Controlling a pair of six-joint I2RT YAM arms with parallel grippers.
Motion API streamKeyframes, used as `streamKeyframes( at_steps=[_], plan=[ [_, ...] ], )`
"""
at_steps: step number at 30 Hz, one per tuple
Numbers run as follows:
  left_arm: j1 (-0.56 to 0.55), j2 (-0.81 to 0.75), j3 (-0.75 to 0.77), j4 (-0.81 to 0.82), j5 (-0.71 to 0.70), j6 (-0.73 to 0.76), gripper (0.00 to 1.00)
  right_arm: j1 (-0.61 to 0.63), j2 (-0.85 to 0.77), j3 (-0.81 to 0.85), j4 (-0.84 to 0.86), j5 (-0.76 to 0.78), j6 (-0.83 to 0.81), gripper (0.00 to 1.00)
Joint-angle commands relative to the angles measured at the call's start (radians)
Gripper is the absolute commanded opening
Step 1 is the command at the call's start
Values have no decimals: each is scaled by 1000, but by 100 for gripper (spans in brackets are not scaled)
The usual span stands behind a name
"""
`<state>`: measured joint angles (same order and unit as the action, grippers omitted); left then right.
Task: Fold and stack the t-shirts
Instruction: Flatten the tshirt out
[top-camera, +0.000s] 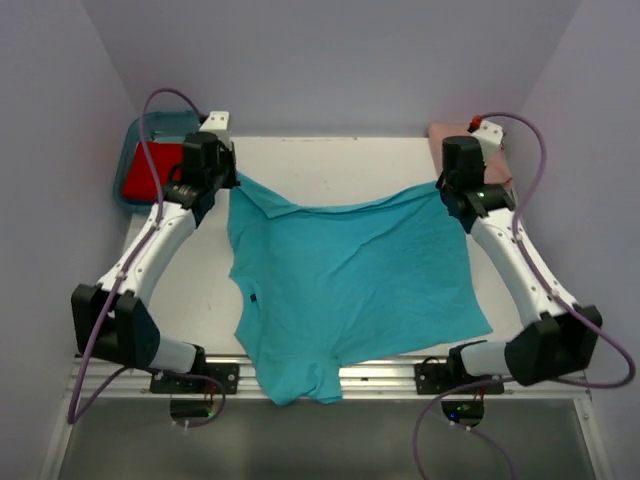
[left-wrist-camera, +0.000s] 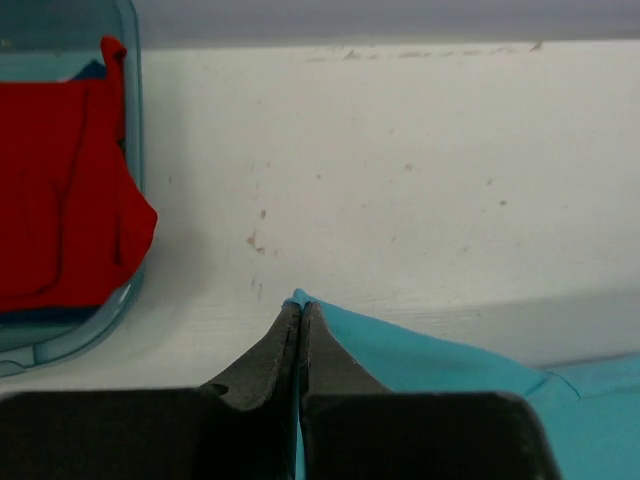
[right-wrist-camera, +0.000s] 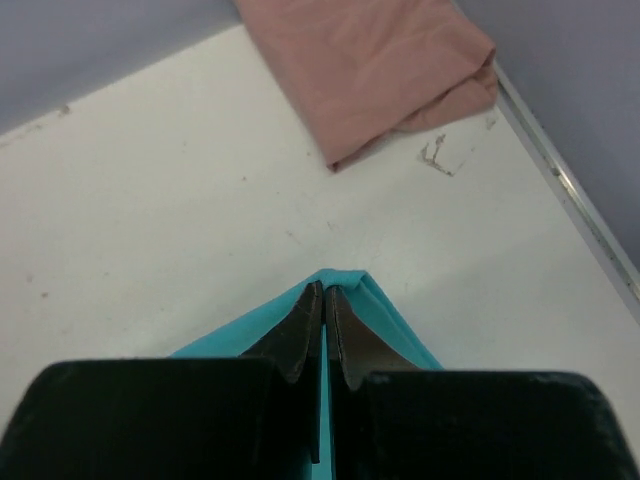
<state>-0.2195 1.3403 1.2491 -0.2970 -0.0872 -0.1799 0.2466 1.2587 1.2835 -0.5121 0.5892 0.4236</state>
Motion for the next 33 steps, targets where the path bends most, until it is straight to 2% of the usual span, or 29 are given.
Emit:
streamKeyframes(
  at_steps=[1, 2, 6, 10, 17, 23, 28, 30, 31, 32, 33],
  plan=[
    [19, 147, 47, 56, -138, 19, 0, -10, 190, 48, 49, 78, 61, 0],
    [23, 187, 53, 96, -135, 23, 0, -9, 306, 94, 38, 75, 66, 0],
    [51, 376, 127, 116, -148, 16, 0, -10, 541, 206, 49, 101, 89, 0],
    [83, 518, 180, 159, -129, 0, 0, -17, 716, 293, 99, 110, 75, 0],
    [114, 643, 308, 189, -95, -19, 0, -30, 884, 450, 159, 93, 66, 0],
    [123, 681, 325, 280, -30, -32, 0, -50, 950, 539, 242, 35, 43, 0],
    [140, 847, 479, 279, 56, -84, 0, -66, 1116, 796, 187, -20, 47, 0],
    [143, 888, 516, 280, 113, -105, 0, -67, 1181, 847, 178, -43, 46, 0],
    [149, 919, 533, 336, 128, -119, 0, -69, 1194, 868, 188, -55, 46, 0],
    [150, 931, 539, 354, 138, -156, 11, -72, 1205, 870, 210, -69, 46, 14],
    [154, 941, 539, 372, 165, -177, 23, -76, 1212, 869, 224, -100, 43, 36]
  ],
)
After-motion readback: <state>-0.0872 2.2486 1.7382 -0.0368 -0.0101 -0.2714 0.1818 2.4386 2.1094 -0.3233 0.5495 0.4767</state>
